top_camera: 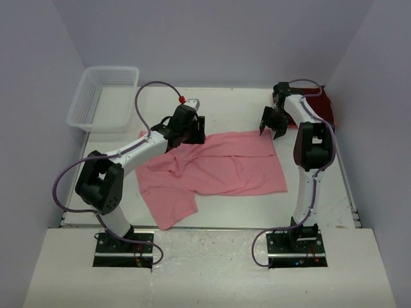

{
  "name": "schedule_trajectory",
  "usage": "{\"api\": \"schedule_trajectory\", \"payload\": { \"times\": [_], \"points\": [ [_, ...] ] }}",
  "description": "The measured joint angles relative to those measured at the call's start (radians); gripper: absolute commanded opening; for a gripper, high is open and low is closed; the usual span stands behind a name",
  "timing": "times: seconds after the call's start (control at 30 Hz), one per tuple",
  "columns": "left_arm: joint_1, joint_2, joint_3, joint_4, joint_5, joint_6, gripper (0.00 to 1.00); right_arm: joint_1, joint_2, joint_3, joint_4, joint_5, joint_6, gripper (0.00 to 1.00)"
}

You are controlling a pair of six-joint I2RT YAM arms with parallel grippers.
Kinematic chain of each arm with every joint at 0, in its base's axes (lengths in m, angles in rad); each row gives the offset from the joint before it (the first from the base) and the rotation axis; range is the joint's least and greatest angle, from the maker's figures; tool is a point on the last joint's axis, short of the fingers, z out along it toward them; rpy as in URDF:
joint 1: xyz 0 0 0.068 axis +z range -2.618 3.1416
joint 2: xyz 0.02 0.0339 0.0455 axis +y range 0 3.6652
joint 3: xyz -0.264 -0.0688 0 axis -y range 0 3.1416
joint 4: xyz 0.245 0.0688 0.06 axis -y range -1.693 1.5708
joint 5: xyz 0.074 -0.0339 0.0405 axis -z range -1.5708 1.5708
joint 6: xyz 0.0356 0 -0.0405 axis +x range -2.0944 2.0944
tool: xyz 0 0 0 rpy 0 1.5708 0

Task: Fold and stack the t-shirts
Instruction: Fold the flattened tshirt in 1/3 of the way

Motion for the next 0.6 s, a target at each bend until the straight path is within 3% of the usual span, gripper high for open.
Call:
{"api": "schedule_trajectory", "payload": {
  "times": [0.2,0.27,0.3,0.37,0.43,0.5,0.6],
  "points": [
    [-0.065,0.096,0.171,0.089,0.118,0.011,0.6,0.0,-0.106,-0.039,0.104,0.002,0.01,0.65],
    [-0.071,0.148,0.214,0.119,0.161,0.01,0.5,0.001,-0.179,-0.095,0.134,0.023,0.023,0.57],
    [-0.075,0.184,0.237,0.134,0.188,0.01,0.44,0.001,-0.22,-0.131,0.15,0.031,0.029,0.44],
    [-0.082,0.261,0.283,0.158,0.238,0.009,0.26,0.001,-0.333,-0.224,0.185,0.054,0.047,0.0],
    [-0.085,0.332,0.315,0.18,0.288,0.002,0.09,0.0,-0.458,-0.319,0.231,0.064,0.063,0.0],
    [-0.089,0.403,0.348,0.202,0.338,0.0,0.01,0.0,-0.595,-0.387,0.243,0.068,0.069,0.0],
    [-0.093,0.502,0.401,0.246,0.432,-0.005,0.0,0.0,-0.737,-0.4,0.256,0.066,0.069,0.0]
  ]
}}
